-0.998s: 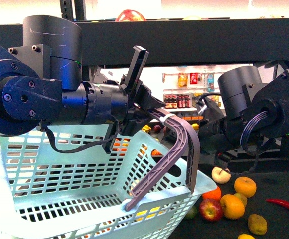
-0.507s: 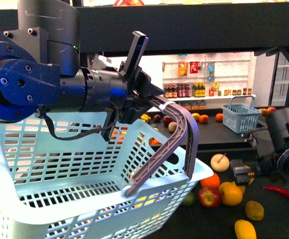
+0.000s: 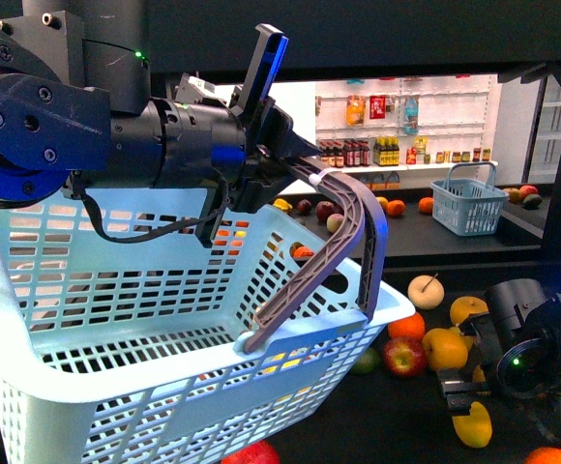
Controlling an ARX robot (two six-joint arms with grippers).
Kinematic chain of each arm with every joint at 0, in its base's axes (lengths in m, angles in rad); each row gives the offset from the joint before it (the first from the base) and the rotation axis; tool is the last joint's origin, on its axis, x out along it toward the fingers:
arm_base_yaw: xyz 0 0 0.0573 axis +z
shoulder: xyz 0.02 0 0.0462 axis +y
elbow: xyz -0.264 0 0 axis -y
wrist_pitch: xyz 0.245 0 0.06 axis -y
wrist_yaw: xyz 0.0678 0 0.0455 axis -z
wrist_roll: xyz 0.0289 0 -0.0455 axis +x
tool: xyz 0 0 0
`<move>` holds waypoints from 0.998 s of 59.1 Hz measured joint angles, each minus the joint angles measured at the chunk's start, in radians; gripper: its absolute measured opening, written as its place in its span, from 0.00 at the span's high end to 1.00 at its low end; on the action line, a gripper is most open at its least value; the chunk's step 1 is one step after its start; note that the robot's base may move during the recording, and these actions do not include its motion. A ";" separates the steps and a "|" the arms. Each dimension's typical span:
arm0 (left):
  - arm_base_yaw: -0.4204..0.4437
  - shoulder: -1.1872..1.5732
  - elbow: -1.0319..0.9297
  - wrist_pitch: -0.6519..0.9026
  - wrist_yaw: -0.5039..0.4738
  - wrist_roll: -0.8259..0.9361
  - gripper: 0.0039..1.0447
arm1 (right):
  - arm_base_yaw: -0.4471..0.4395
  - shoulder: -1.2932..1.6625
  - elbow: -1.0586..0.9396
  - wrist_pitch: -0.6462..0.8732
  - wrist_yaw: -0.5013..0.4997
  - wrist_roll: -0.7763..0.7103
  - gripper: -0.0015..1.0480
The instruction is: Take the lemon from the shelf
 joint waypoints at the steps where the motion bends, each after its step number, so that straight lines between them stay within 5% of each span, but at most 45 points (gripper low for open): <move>1: 0.000 0.000 0.000 0.000 0.000 0.000 0.90 | 0.000 0.012 0.012 -0.005 0.000 0.002 0.07; 49: 0.000 0.000 0.000 0.000 0.000 0.000 0.90 | 0.000 0.352 0.468 -0.162 0.019 0.014 0.07; 59: 0.000 0.000 0.000 0.000 0.000 0.000 0.90 | 0.000 0.390 0.547 -0.192 0.020 0.014 0.28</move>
